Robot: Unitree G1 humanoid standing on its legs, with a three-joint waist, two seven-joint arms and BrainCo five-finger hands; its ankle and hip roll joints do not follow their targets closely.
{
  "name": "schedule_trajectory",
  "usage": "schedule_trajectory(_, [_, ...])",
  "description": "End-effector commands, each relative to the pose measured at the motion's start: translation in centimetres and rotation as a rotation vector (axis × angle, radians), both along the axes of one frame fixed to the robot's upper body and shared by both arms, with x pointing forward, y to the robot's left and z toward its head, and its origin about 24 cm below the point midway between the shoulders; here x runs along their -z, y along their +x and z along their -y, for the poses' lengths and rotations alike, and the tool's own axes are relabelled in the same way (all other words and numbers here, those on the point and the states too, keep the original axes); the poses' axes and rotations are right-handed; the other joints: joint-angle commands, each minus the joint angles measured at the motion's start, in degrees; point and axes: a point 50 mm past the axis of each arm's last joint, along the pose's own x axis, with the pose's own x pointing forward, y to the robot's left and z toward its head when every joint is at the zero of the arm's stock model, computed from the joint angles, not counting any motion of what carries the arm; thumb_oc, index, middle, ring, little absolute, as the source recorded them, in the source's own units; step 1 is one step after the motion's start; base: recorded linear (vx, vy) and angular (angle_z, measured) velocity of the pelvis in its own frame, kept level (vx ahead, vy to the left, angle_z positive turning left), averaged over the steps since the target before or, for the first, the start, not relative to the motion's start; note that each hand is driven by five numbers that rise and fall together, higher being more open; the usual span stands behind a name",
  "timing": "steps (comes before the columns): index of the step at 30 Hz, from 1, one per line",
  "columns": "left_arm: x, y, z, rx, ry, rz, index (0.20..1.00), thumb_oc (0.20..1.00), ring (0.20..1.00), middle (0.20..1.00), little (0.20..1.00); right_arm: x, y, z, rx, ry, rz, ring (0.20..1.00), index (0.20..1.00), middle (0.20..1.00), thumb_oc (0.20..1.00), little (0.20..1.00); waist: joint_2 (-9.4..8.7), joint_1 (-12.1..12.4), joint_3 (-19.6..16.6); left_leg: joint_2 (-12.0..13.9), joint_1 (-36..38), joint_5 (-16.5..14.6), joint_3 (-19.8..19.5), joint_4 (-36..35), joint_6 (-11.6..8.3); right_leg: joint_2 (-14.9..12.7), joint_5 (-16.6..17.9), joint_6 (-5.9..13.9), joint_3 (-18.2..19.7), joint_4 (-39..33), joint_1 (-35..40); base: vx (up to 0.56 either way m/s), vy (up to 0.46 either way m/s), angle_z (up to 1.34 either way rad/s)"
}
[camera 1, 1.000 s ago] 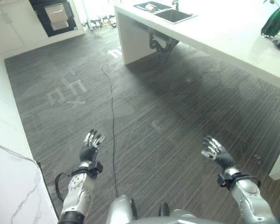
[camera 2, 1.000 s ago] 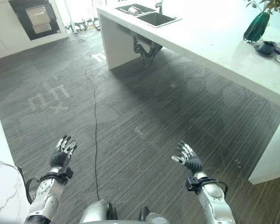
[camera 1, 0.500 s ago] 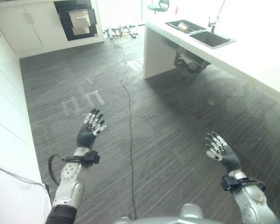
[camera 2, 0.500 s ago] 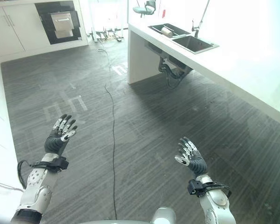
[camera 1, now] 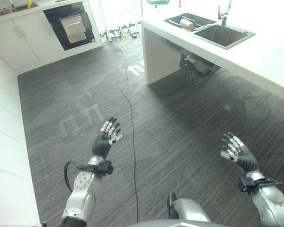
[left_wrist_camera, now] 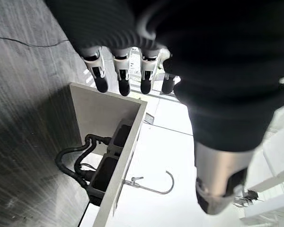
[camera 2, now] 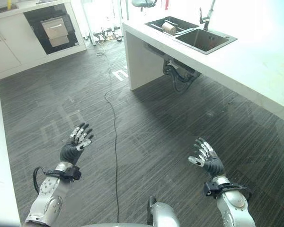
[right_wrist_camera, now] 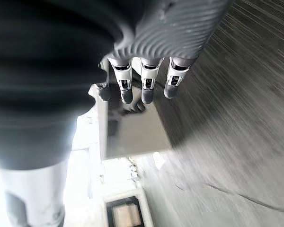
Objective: Place the dishes in the dishwasher.
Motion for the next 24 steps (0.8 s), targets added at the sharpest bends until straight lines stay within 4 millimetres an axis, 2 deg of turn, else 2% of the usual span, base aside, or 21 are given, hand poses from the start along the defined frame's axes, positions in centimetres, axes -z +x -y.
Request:
schedule_trajectory(1, [-2.7, 0.2, -1.2, -0.002, 0.003, 0.11, 1.0, 1.0, 1.0, 1.0, 1.0, -3.3, 1.0, -0.6, -0.048, -0.004, 0.164, 1.0, 1.0, 1.0, 1.0, 1.0, -2.64, -1.18, -3.49, -5.5, -12.96, 6.0, 0.45, 4.19, 0.52, -4.87, 10.06, 9.04, -0.77, -20.25, 6.44, 0.35, -0.395, -0.31])
schedule_trajectory(2, [-2.6, 0.1, -1.0, 0.005, -0.015, 0.116, 1.0, 1.0, 1.0, 1.0, 1.0, -3.9, 1.3, -0.4, -0.063, -0.028, 0.188, 1.0, 1.0, 1.0, 1.0, 1.0, -3.03, -0.53, -3.32, -5.41, -17.27, 8.11, -0.39, 10.91, -0.7, -4.24, 8.42, 7.6, -0.31, -20.25, 8.29, 0.31, -0.319, -0.36])
schedule_trajectory(3, [-2.5, 0.0, -1.0, 0.012, -0.036, 0.113, 1.0, 1.0, 1.0, 1.0, 1.0, -4.3, 1.4, -0.2, -0.065, -0.037, 0.203, 1.0, 1.0, 1.0, 1.0, 1.0, -2.98, -0.35, -3.12, -4.83, -19.34, 8.94, -0.45, 13.2, -1.19, -3.94, 7.67, 6.98, -0.47, -20.25, 9.24, 0.29, -0.258, -0.44])
schedule_trajectory(5, [-2.1, 0.0, -0.7, 0.032, -0.086, 0.094, 1.0, 1.0, 1.0, 1.0, 1.0, -4.8, 1.5, -0.1, -0.057, -0.054, 0.223, 1.0, 1.0, 1.0, 1.0, 1.0, -3.31, 0.12, -2.68, -3.85, -22.74, 7.98, -0.34, 14.27, -0.94, -3.88, 6.27, 6.6, -1.02, -20.25, 11.49, 0.23, -0.133, -0.53])
schedule_trajectory(6, [-1.7, 0.0, -0.6, 0.046, -0.132, 0.074, 1.0, 1.0, 1.0, 1.0, 1.0, -5.3, 1.8, -0.1, -0.059, -0.061, 0.243, 1.0, 1.0, 1.0, 1.0, 1.0, -3.18, 0.23, -2.57, -3.03, -22.47, 6.28, 1.3, 9.27, -0.08, -3.68, 5.07, 6.79, -1.42, -20.25, 12.62, 0.3, -0.02, -0.47])
schedule_trajectory(8, [-1.5, -0.2, -0.4, 0.064, -0.163, 0.067, 1.0, 1.0, 1.0, 1.0, 1.0, -6.4, 1.9, -0.1, -0.062, -0.075, 0.277, 1.0, 1.0, 1.0, 1.0, 1.0, -2.6, -0.22, -2.85, -1.29, -19.77, 7.36, 4.84, -3.37, 0.86, -3.11, 4.14, 7.71, 0.7, -20.25, 13.38, 0.44, 0.157, -0.31])
schedule_trajectory(10, [-1.4, -0.4, -0.7, 0.037, -0.156, 0.076, 1.0, 1.0, 1.0, 1.0, 1.0, -7.6, 1.5, 0.2, -0.035, -0.145, 0.336, 1.0, 1.0, 1.0, 1.0, 1.0, -1.53, -0.15, -3.69, 1.34, -17.57, 10.84, 2.03, -21.3, 0.1, -3.26, 2.94, 9.14, 2.87, -20.25, 13.65, 0.46, 0.33, -0.44])
schedule_trajectory(11, [-1.3, -0.4, -0.7, 0.031, -0.156, 0.075, 1.0, 1.0, 1.0, 1.0, 1.0, -7.8, 1.5, 0.3, -0.034, -0.157, 0.345, 1.0, 1.0, 1.0, 1.0, 1.0, -1.48, -0.14, -3.83, 1.96, -17.31, 10.87, 1.24, -22.03, -0.16, -3.48, 2.79, 9.26, 3.01, -20.25, 13.65, 0.34, 0.281, -0.5])
schedule_trajectory(12, [-1.3, -0.4, -0.7, 0.023, -0.16, 0.078, 1.0, 1.0, 1.0, 1.0, 1.0, -8.4, 1.6, 0.4, -0.044, -0.164, 0.36, 1.0, 1.0, 1.0, 1.0, 1.0, -1.24, 0.03, -3.87, 4.26, -19.06, 12.85, -0.76, -22.03, -1.45, -3.67, 2.4, 9.15, 3.42, -20.25, 13.77, 0.3, 0.279, -0.49])
schedule_trajectory(14, [-1.0, -0.6, -0.7, 0.023, -0.167, 0.087, 1.0, 1.0, 1.0, 1.0, 1.0, -9.6, 1.8, 0.5, -0.056, -0.179, 0.398, 1.0, 1.0, 1.0, 1.0, 1.0, -0.89, -0.03, -3.95, 7.29, -20.97, 15.72, -0.9, -22.03, -2.74, -4.39, 1.16, 9.05, 3.15, -20.25, 14.45, 0.36, 0.382, -0.6])
schedule_trajectory(15, [-0.9, -0.6, -0.8, 0.02, -0.174, 0.094, 1.0, 1.0, 1.0, 1.0, 1.0, -10.2, 1.9, 0.6, -0.063, -0.183, 0.414, 1.0, 1.0, 1.0, 1.0, 1.0, -0.83, -0.11, -3.93, 7.22, -20.58, 14.96, -0.37, -22.03, -2.5, -4.91, 0.92, 9.19, 2.83, -20.25, 14.83, 0.39, 0.461, -0.63])
schedule_trajectory(16, [-0.9, -0.7, -1.0, 0.012, -0.178, 0.104, 1.0, 1.0, 1.0, 1.0, 1.0, -10.8, 2.0, 0.7, -0.073, -0.186, 0.433, 1.0, 1.0, 1.0, 1.0, 1.0, -0.76, -0.16, -4.12, 6.9, -19.71, 12.47, 0.46, -22.03, -2.11, -5.99, 0.99, 9.54, 2.16, -20.25, 15.58, 0.46, 0.594, -0.7])
schedule_trajectory(17, [-1.2, -0.4, -0.9, 0.018, -0.174, 0.113, 1.0, 1.0, 1.0, 1.0, 1.0, -11.1, 1.7, 0.7, -0.054, -0.179, 0.45, 1.0, 1.0, 1.0, 1.0, 1.0, -0.72, -0.44, -4.42, 5.56, -18.87, 10.77, 2.08, -22.03, -1.34, -7.16, 1.04, 10.51, 1.01, -19.76, 16.58, 0.44, 0.572, -0.43])
schedule_trajectory(19, [-1.6, 0.1, -0.8, 0.038, -0.179, 0.114, 1.0, 1.0, 1.0, 1.0, 1.0, -11.2, 1.3, 0.8, -0.03, -0.163, 0.469, 1.0, 1.0, 1.0, 1.0, 1.0, -0.72, -0.45, -4.58, 3.32, -18.64, 9.36, 1.33, -22.03, -0.09, -8.47, -0.08, 11.93, 0.53, -15.14, 16.25, 0.37, 0.488, -0.21])
schedule_trajectory(20, [-1.7, 0.5, -0.7, 0.055, -0.169, 0.117, 1.0, 1.0, 1.0, 1.0, 1.0, -11.1, 1.1, 0.8, -0.015, -0.153, 0.477, 1.0, 1.0, 1.0, 1.0, 1.0, -0.94, -0.5, -4.67, 1.7, -18.43, 8.73, 0.79, -22.03, 0.88, -9.58, 0.58, 13.14, 0.32, -10.88, 14.81, 0.4, 0.48, 0.14])
schedule_trajectory(21, [-1.9, 0.6, -0.8, 0.068, -0.151, 0.118, 1.0, 1.0, 1.0, 1.0, 1.0, -10.9, 0.8, 0.9, -0.001, -0.147, 0.48, 1.0, 1.0, 1.0, 1.0, 1.0, -1.18, -0.64, -4.65, 0.01, -18.31, 8.41, 0.13, -22.03, 1.86, -10.73, 2.7, 14.7, 0.88, -6.06, 13.07, 0.36, 0.413, 0.39])
schedule_trajectory(23, [-2.1, 0.8, -0.9, 0.074, -0.128, 0.116, 1.0, 1.0, 1.0, 1.0, 1.0, -10.6, 0.5, 0.8, 0.015, -0.145, 0.477, 1.0, 1.0, 1.0, 1.0, 1.0, -0.95, -0.67, -4.52, -1.82, -17.92, 7.79, -1.23, -22.03, 3.22, -12.23, 6.69, 16.1, 1.8, 1.99, 9.94, 0.37, 0.437, 0.57])
schedule_trajectory(24, [-2.6, 0.8, -1.1, 0.075, -0.106, 0.123, 1.0, 1.0, 1.0, 1.0, 1.0, -9.9, 0.1, 0.5, 0.018, -0.138, 0.467, 1.0, 1.0, 1.0, 1.0, 1.0, 0.04, -0.29, -4.37, -3.35, -17.38, 6.64, -1.72, -22.03, 4.87, -13.42, 8.93, 16.44, 2.43, 13.57, 5.13, 0.37, 0.448, 0.54])
